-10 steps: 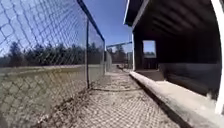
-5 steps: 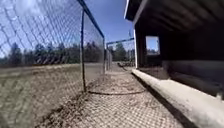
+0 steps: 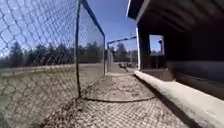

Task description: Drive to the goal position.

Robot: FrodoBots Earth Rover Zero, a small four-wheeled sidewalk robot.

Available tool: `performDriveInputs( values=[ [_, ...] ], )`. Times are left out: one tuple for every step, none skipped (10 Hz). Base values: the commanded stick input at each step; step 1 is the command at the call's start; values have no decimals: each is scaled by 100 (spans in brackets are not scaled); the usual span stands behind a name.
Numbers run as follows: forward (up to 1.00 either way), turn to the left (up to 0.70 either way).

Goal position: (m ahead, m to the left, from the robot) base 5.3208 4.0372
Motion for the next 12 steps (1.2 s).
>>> performDriveInputs(
  values=[
    [70, 3],
    [70, 3],
    [70, 3],
    [70, 3],
    [70, 3],
    [70, 3],
    [70, 3],
    [70, 3],
    [70, 3],
    [70, 3],
    [70, 3],
    [70, 3]
  ],
)
